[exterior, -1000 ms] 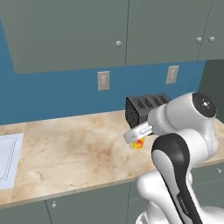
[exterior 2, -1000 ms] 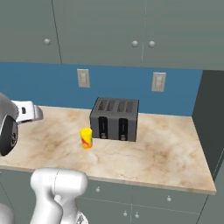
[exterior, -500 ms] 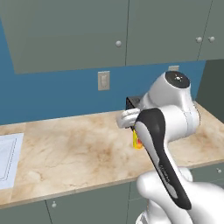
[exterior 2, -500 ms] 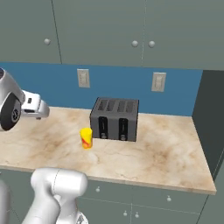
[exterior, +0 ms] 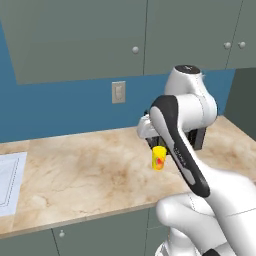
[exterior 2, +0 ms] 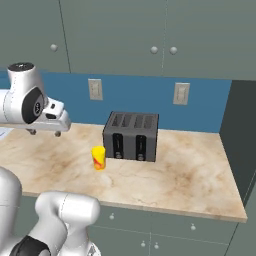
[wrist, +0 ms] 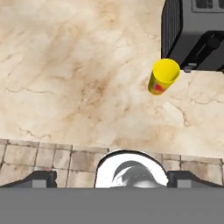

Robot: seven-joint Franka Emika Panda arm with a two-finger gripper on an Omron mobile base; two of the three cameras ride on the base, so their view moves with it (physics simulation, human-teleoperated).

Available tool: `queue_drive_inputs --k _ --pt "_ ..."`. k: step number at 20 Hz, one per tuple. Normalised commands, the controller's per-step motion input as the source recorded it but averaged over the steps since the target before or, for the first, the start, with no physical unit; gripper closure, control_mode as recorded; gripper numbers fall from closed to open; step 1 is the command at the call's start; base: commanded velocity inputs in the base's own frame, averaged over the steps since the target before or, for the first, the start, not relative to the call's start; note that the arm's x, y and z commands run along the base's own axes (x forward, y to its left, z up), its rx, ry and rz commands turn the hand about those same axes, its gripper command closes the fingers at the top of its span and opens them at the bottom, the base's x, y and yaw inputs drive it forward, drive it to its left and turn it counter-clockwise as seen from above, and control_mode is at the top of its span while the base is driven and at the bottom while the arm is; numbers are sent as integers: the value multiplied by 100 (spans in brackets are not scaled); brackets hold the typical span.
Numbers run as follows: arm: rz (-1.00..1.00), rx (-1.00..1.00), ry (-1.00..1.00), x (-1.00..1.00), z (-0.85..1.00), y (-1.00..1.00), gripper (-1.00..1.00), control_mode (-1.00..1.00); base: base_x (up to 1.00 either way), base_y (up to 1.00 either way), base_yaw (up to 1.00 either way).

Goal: Place the pitcher and cup on the dining counter for serving.

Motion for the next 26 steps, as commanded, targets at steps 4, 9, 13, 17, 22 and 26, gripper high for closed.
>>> queue_drive_inputs --k 4,9,13,17,22,26 --pt "0 -7 4 32 -67 -21 -100 -100 0 0 0" --pt "0 -9 5 46 -63 -28 -100 -100 0 0 0" --pt "0 -1 6 69 -29 -40 -100 -100 0 0 0" --pt "0 -2 3 51 -22 -21 -100 -100 0 0 0" --pt "0 0 5 23 -24 -6 -100 -100 0 0 0" --pt "0 0 5 11 -37 0 -100 -100 0 0 0"
